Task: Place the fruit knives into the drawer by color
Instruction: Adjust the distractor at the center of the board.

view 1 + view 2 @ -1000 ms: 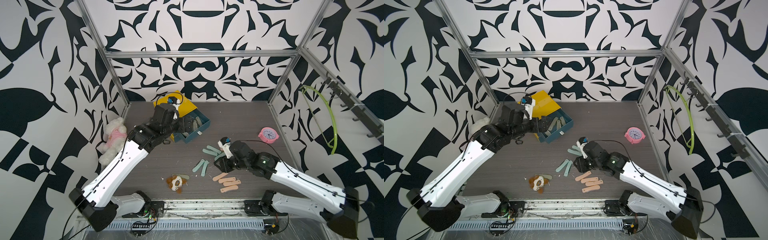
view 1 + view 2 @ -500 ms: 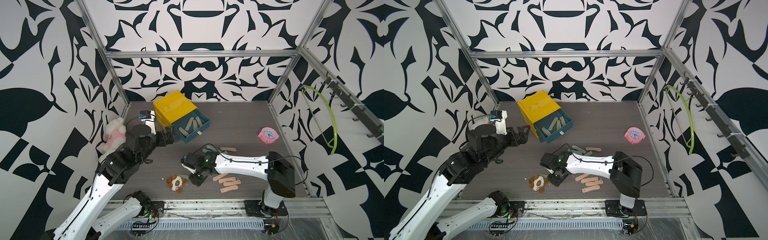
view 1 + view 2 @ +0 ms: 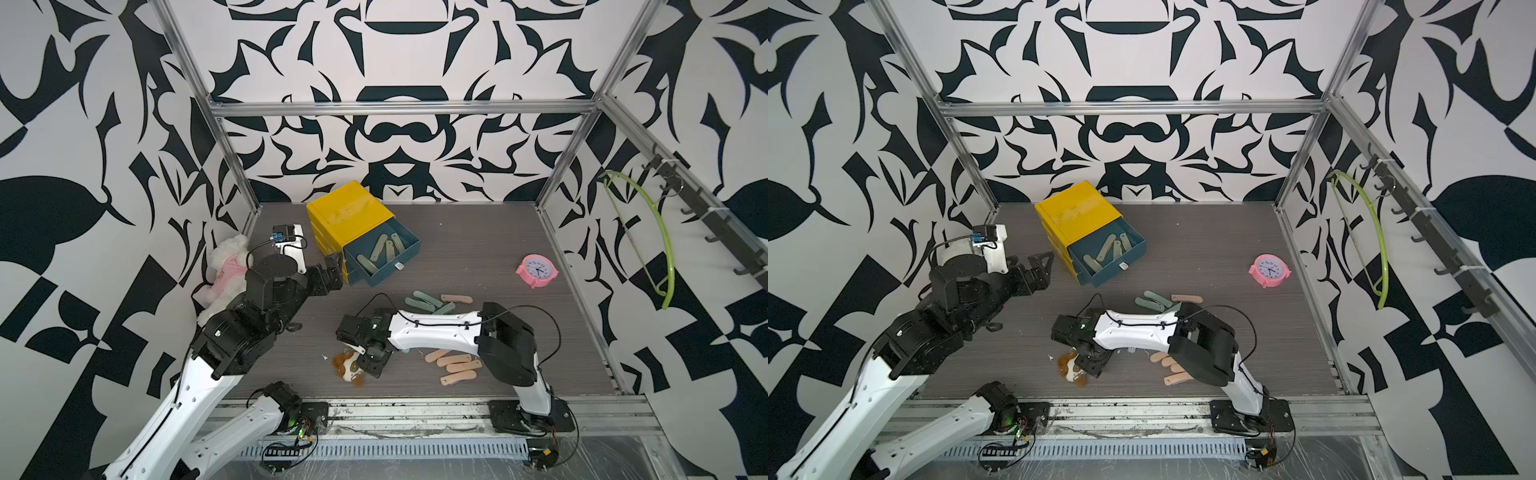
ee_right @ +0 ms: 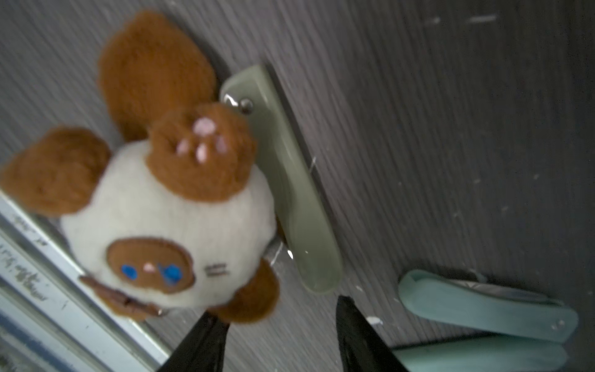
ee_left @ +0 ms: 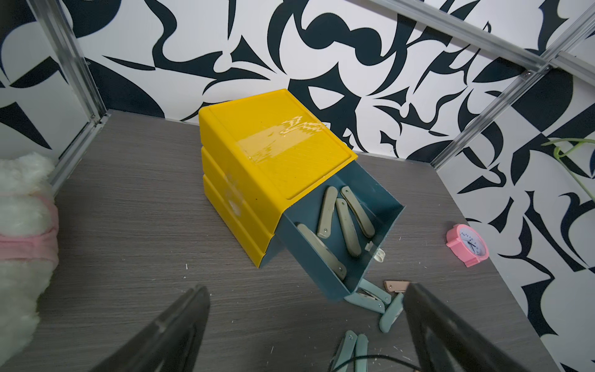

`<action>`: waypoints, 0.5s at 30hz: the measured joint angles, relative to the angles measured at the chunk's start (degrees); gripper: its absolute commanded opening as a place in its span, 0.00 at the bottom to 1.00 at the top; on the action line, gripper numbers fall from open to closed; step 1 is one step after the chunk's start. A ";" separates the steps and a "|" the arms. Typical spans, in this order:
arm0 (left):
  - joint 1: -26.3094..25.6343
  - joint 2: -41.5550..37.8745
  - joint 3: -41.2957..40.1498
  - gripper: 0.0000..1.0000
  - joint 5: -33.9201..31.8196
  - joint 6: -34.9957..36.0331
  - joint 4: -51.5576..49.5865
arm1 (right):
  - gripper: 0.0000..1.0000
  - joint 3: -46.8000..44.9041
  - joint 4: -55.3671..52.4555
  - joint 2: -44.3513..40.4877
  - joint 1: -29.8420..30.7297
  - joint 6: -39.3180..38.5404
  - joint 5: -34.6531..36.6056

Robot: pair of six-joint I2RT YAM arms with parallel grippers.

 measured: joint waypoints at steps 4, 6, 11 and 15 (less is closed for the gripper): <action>0.00 -0.33 0.00 0.99 -0.50 0.42 -0.02 | 0.58 3.76 0.70 2.51 -0.02 -0.42 0.42; 0.00 -0.26 0.00 0.99 -0.76 0.57 -0.04 | 0.58 4.94 1.55 2.78 -0.09 -0.50 0.50; 0.00 -0.22 0.00 0.99 -1.03 0.76 -0.24 | 0.54 5.40 2.78 2.67 -1.11 -0.46 0.42; 0.00 -0.15 -0.11 0.99 -1.07 0.76 -0.24 | 0.54 3.28 2.56 1.66 -2.23 -0.68 -0.07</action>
